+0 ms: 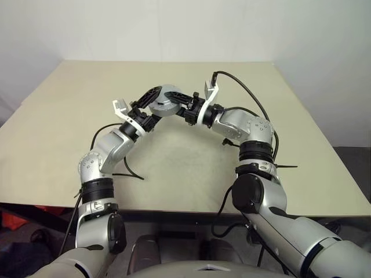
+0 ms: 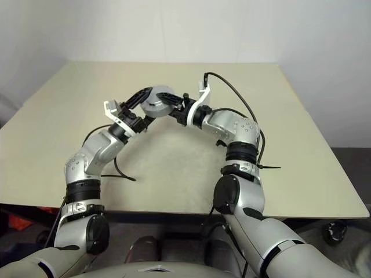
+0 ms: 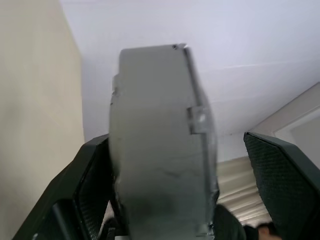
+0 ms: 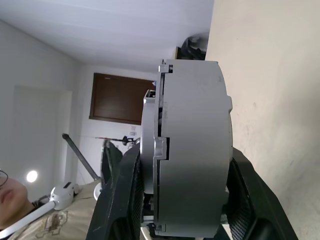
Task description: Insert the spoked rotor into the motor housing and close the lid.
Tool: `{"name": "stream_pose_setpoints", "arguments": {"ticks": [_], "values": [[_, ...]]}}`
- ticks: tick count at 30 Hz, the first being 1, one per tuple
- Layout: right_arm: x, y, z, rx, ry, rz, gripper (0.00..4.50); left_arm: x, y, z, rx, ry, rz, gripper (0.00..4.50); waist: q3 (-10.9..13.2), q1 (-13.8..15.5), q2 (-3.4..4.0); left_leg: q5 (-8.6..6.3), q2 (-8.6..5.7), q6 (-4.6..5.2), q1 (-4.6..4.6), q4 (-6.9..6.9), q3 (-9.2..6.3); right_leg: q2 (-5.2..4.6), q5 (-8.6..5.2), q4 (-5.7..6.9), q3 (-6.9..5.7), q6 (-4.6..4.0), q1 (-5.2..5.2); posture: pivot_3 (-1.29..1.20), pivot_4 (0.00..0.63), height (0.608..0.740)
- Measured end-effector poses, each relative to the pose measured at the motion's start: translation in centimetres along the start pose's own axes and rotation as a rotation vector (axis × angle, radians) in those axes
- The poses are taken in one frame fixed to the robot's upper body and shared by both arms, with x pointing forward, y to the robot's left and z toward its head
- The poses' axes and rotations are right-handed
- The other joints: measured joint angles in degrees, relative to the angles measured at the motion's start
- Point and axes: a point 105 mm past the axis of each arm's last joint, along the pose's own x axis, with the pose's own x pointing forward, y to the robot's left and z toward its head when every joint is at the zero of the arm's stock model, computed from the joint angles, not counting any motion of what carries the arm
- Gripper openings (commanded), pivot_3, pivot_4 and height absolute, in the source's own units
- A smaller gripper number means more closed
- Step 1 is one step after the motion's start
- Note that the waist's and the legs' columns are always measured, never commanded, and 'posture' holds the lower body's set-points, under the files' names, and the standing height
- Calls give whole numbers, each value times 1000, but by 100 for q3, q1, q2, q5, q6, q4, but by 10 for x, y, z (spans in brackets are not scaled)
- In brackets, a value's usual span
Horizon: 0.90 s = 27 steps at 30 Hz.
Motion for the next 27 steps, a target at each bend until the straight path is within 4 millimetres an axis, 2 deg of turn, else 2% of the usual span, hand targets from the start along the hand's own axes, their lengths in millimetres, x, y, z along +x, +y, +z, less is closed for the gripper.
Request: {"name": "stream_pose_setpoints", "arguments": {"ticks": [17, 20, 23, 25, 27], "values": [[1, 0, 0, -4, -2, -6, 2039, -3, 5, 5, 6, -34, 25, 4204, 0, 1, 0, 1, 0, -2, 1, 1, 0, 0, 0, 4, 0, 0, 0, 0, 0, 740], [1, 0, 0, -7, 0, -8, 2039, -3, 6, 5, 9, -35, 30, 3651, 0, 1, 0, 2, 0, -2, 1, 1, 0, 0, 0, 4, 0, 0, 0, 0, 0, 740], [1, 0, 0, -6, -2, -6, 2039, -3, 8, 5, 16, -38, 43, 2610, 0, 1, 0, 2, 0, -3, 1, 1, 0, 0, 0, 5, 0, 0, 0, 0, 0, 740], [1, 0, 0, -6, -2, -2, 2039, -2, 8, 4, 9, -37, 40, 2093, 0, 2, 0, 2, 0, -3, 1, 2, 0, 0, 0, 6, 0, 0, 0, 0, 0, 740], [1, 0, 0, -6, -2, -1, 2039, -2, 8, 4, 9, -38, 40, 2097, 0, 1, 0, 2, 0, -3, 1, 2, 0, 0, 0, 6, 0, 0, 0, 0, 0, 740]]}}
